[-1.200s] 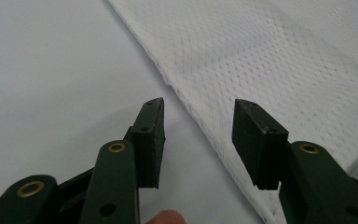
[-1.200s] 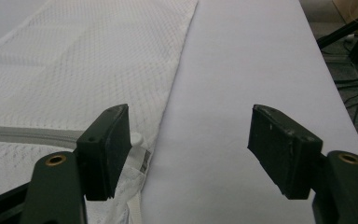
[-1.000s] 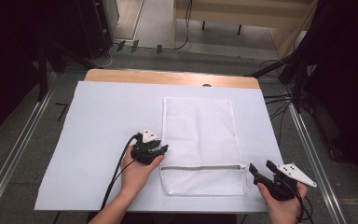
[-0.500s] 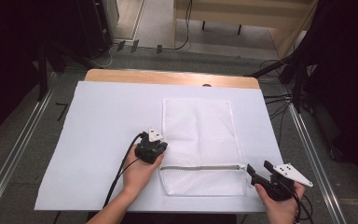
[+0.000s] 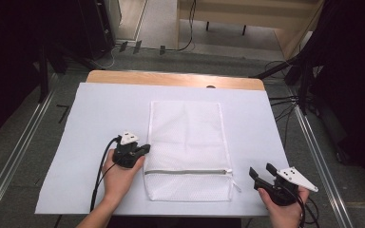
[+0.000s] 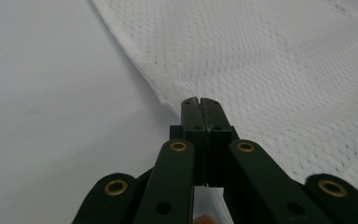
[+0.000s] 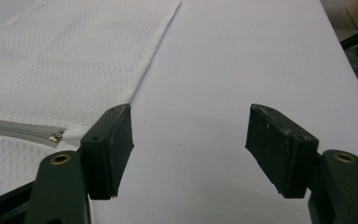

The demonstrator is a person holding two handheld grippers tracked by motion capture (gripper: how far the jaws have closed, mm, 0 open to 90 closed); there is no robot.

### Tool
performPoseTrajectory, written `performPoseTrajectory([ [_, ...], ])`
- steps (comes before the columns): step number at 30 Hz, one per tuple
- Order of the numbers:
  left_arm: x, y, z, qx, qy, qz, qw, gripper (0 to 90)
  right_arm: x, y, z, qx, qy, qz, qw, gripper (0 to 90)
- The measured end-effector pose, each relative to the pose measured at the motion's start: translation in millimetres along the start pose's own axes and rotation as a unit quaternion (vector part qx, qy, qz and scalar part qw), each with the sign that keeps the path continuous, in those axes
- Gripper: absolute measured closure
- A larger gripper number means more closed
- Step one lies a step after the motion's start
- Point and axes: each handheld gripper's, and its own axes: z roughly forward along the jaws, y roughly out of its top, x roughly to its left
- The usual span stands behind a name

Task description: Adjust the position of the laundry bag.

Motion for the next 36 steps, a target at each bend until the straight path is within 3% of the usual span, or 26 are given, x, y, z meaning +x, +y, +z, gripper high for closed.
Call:
performPoseTrajectory([
  [9, 36.8, -17.3, -27.9, 0.0, 0.022, -0.017, 0.9996, 90.0, 15.6, 0.4, 2.0, -0.002, 0.031, 0.001, 0.9995, 32.8],
  [16, 49.6, -24.2, -29.9, -0.01, 0.013, -0.032, 0.9993, 90.0, 29.4, 1.4, 5.4, -0.001, 0.047, -0.009, 0.9989, 32.9],
  [18, 52.2, -24.2, -31.6, -0.016, 0.016, -0.025, 0.9994, 85.9, 35.8, 2.2, 7.1, 0.002, 0.056, -0.017, 0.9983, 33.3],
  [20, 51.7, -24.9, -33.2, -0.024, 0.023, -0.025, 0.9991, 62.7, 38.0, 2.5, 7.5, 0.003, 0.06, -0.019, 0.998, 33.3],
  [21, 50.3, -26.8, -37.7, -0.036, 0.043, -0.031, 0.9979, 52.0, 42.8, 3.0, 8.3, 0.004, 0.069, -0.016, 0.9975, 33.6],
  [22, 50.3, -26.8, -37.7, -0.036, 0.043, -0.031, 0.9979, 49.0, 42.8, 3.0, 8.3, 0.004, 0.069, -0.016, 0.9975, 33.6],
  [23, 50.1, -27.3, -41.5, -0.044, 0.042, -0.036, 0.9975, 46.3, 47.7, 3.2, 10.1, 0.005, 0.083, -0.013, 0.9964, 34.0],
  [24, 49.7, -27.2, -45.8, -0.05, 0.042, -0.038, 0.9972, 46.3, 47.7, 3.2, 10.1, 0.005, 0.083, -0.013, 0.9964, 34.0],
  [26, 45.8, -25.9, -58.8, -0.075, 0.043, -0.037, 0.9956, 44.2, 58.5, 3.2, 14.5, 0.021, 0.108, -0.014, 0.9939, 33.8],
  [30, 38.7, -23.0, -66.1, -0.091, 0.027, -0.031, 0.995, 46.4, 71.7, 1.6, 21.1, 0.04, 0.125, -0.025, 0.9911, 32.2],
  [33, 26.5, -21.2, -64.6, -0.09, 0.002, -0.018, 0.9958, 52.6, 84.3, -0.7, 28.6, 0.057, 0.139, -0.039, 0.9879, 31.2],
  [34, 21.2, -21.7, -64.1, -0.091, 0.002, -0.008, 0.9958, 60.3, 91.2, -1.8, 35.4, 0.071, 0.147, -0.051, 0.9853, 30.7],
  [36, 13.2, -22.7, -61.8, -0.089, -0.01, 0.008, 0.996, 63.0, 94.0, -2.4, 38.5, 0.075, 0.148, -0.056, 0.9845, 30.6],
])
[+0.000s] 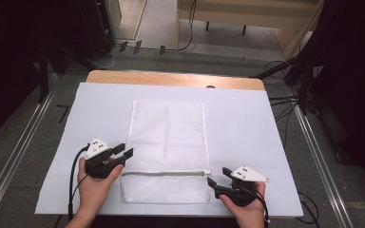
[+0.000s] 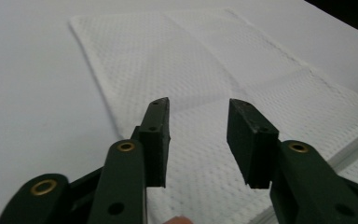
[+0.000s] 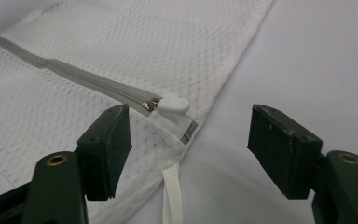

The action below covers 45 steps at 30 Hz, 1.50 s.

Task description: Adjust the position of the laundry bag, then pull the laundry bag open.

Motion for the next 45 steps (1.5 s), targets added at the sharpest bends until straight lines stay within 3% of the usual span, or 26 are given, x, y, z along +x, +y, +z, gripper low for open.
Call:
performPoseTrajectory([
  [4, -8.5, -0.5, 3.5, 0.008, -0.029, 0.005, 0.9995, 75.0, 5.1, 0.8, 10.8, 0.011, 0.001, -0.008, 0.9999, 30.4],
  [10, -22.8, -2.4, 10.9, 0.024, -0.055, 0.013, 0.9981, 80.2, 14.3, -1.0, 19.5, 0.035, -0.003, -0.036, 0.9987, 32.4],
  [13, -32.2, -3.9, 13.2, 0.019, -0.059, 0.014, 0.998, 87.7, 16.7, -2.0, 22.8, 0.043, -0.007, -0.05, 0.9978, 35.3],
  [15, -42.7, -4.3, 18.9, 0.023, -0.076, 0.013, 0.9967, 90.0, 20.1, -2.3, 23.8, 0.044, -0.021, -0.059, 0.997, 37.8],
  [16, -42.7, -4.3, 18.9, 0.023, -0.076, 0.013, 0.9967, 90.0, 20.1, -2.3, 23.8, 0.044, -0.021, -0.059, 0.997, 37.8],
  [17, -52.9, -4.5, 25.0, 0.034, -0.09, 0.021, 0.9952, 90.0, 21.3, -2.8, 23.9, 0.043, -0.027, -0.064, 0.9967, 39.4],
  [18, -52.9, -4.5, 25.0, 0.034, -0.09, 0.021, 0.9952, 90.0, 21.3, -2.8, 23.9, 0.043, -0.027, -0.064, 0.9967, 39.4],
  [19, -58.4, -4.7, 28.3, 0.039, -0.095, 0.027, 0.9944, 90.0, 21.7, -3.2, 23.7, 0.041, -0.028, -0.068, 0.9964, 44.3],
  [24, -82.6, -5.2, 42.1, 0.052, -0.116, 0.048, 0.9908, 90.0, 23.0, -3.8, 23.4, 0.039, -0.035, -0.07, 0.9962, 50.5],
  [27, -91.1, -1.6, 46.1, 0.052, -0.123, 0.047, 0.9899, 90.0, 24.3, -4.2, 23.1, 0.036, -0.038, -0.071, 0.9961, 59.3],
  [29, -101.5, 1.0, 51.3, 0.058, -0.133, 0.06, 0.9876, 90.0, 25.7, -3.9, 23.7, 0.034, -0.048, -0.068, 0.996, 70.8],
  [30, -101.5, 1.0, 51.3, 0.058, -0.133, 0.06, 0.9876, 90.0, 25.7, -3.9, 23.7, 0.034, -0.048, -0.068, 0.996, 70.8],
  [31, -109.0, 1.6, 55.9, 0.062, -0.139, 0.067, 0.9861, 90.0, 28.9, -3.6, 24.1, 0.035, -0.047, -0.074, 0.9955, 78.9],
  [32, -109.0, 1.6, 55.9, 0.062, -0.139, 0.067, 0.9861, 90.0, 28.9, -3.6, 24.1, 0.035, -0.047, -0.074, 0.9955, 78.9],
  [33, -116.3, 1.5, 62.5, 0.067, -0.147, 0.064, 0.9848, 90.0, 32.4, -3.6, 24.0, 0.035, -0.053, -0.084, 0.9945, 84.8],
  [34, -116.3, 1.5, 62.5, 0.067, -0.147, 0.064, 0.9848, 90.0, 33.2, -3.3, 23.9, 0.033, -0.052, -0.086, 0.9944, 85.6],
  [35, -123.1, 1.1, 70.5, 0.081, -0.152, 0.069, 0.9827, 90.0, 33.6, -3.1, 23.2, 0.031, -0.05, -0.085, 0.9946, 85.9],
  [37, -128.5, 0.2, 77.7, 0.09, -0.157, 0.069, 0.9811, 89.1, 33.3, -1.9, 21.2, 0.024, -0.045, -0.081, 0.9954, 86.2],
  [39, -131.2, 0.0, 80.5, 0.093, -0.155, 0.069, 0.981, 88.5, 33.6, -1.3, 20.0, 0.021, -0.041, -0.077, 0.996, 86.3],
  [40, -132.9, -0.5, 82.6, 0.093, -0.161, 0.066, 0.9803, 87.3, 34.7, -0.4, 17.5, 0.009, -0.026, -0.077, 0.9966, 86.3],
  [45, -139.2, -0.7, 83.8, 0.089, -0.163, 0.063, 0.9805, 85.4, 39.2, 0.6, 15.0, -0.004, -0.022, -0.088, 0.9958, 85.7],
])
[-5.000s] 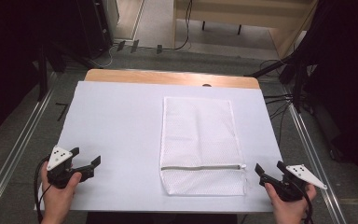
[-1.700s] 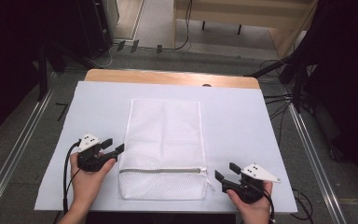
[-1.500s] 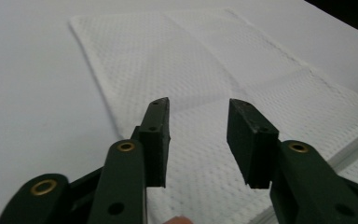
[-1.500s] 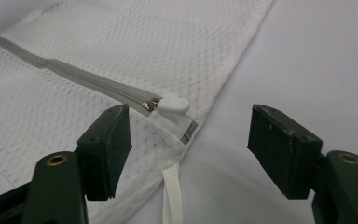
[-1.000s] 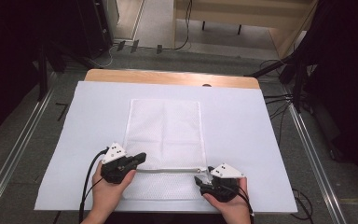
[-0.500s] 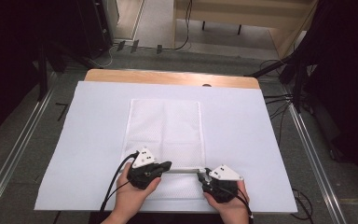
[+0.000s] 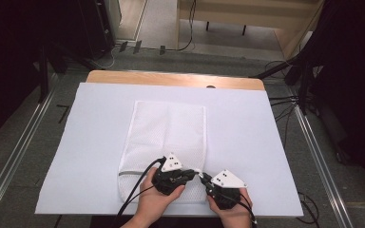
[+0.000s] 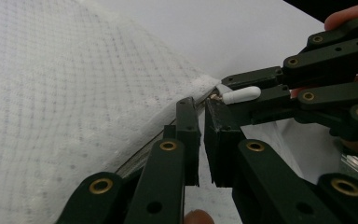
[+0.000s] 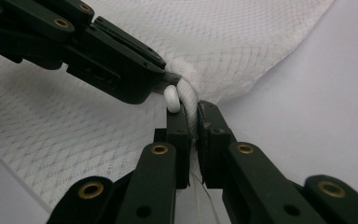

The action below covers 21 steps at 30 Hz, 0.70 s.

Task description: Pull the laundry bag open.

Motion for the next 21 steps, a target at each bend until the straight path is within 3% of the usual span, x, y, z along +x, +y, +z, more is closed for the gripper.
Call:
performPoseTrajectory([
  [5, 2.2, 0.2, 0.1, -0.001, 0.0, -0.004, 1.0, 85.4, -2.0, -0.7, 0.7, -0.001, 0.013, 0.009, 0.9999, 85.1],
  [9, 0.1, 0.3, -1.0, -0.003, -0.009, -0.006, 0.9999, 77.6, 0.7, 0.3, 0.5, -0.003, 0.006, 0.004, 1.0, 85.0],
  [11, 0.5, 0.5, -3.3, -0.009, -0.032, -0.013, 0.9994, 74.9, 2.4, 0.9, 0.2, -0.006, 0.0, 0.0, 1.0, 85.1],
  [13, -2.0, 1.3, -4.0, -0.015, -0.039, -0.018, 0.999, 67.9, 3.6, 1.5, -0.1, -0.007, -0.001, -0.001, 1.0, 85.2],
  [16, -4.5, 3.3, -3.9, -0.024, -0.036, -0.034, 0.9985, 58.8, 7.8, 2.1, 1.6, -0.007, -0.006, -0.009, 0.9999, 85.3],
  [18, -4.2, 4.4, -3.5, -0.034, -0.029, -0.046, 0.998, 57.7, 8.9, 2.3, 1.7, -0.006, -0.007, -0.012, 0.9999, 85.4],
  [20, -3.4, 7.1, -2.0, -0.036, -0.038, -0.068, 0.9963, 53.2, 9.5, 2.4, 1.4, -0.006, -0.009, -0.015, 0.9998, 85.4],
  [21, -3.4, 7.1, -2.0, -0.036, -0.038, -0.068, 0.9963, 50.6, 9.5, 2.4, 1.4, -0.006, -0.009, -0.015, 0.9998, 85.4],
])
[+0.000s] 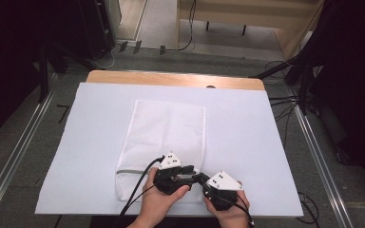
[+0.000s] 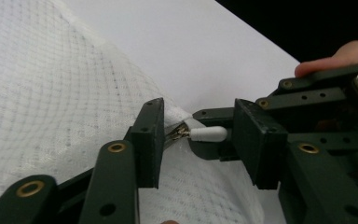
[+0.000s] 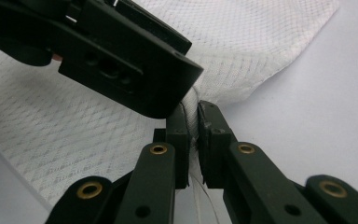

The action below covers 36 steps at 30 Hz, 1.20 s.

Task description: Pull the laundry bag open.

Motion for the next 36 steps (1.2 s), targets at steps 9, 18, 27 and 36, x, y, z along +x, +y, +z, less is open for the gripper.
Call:
performPoseTrajectory([
  [9, 6.1, 2.2, -0.4, 0.008, 0.0, -0.028, 0.9996, 61.8, -0.7, -0.1, -0.7, 0.002, 0.002, -0.004, 1.0, 85.5],
  [18, 8.8, -8.7, -2.1, 0.033, 0.019, 0.004, 0.9993, 72.8, -1.7, 0.8, -1.6, -0.001, 0.007, 0.005, 1.0, 85.7],
  [27, 5.4, -12.9, 2.9, 0.068, 0.043, 0.042, 0.9959, 76.3, -1.3, 2.4, -4.2, -0.008, 0.012, 0.005, 0.9999, 87.2],
  [36, 8.8, -10.0, -1.0, 0.063, 0.0, 0.023, 0.9977, 85.7, -1.6, 3.7, -6.3, -0.012, 0.011, 0.0, 0.9999, 87.3],
])
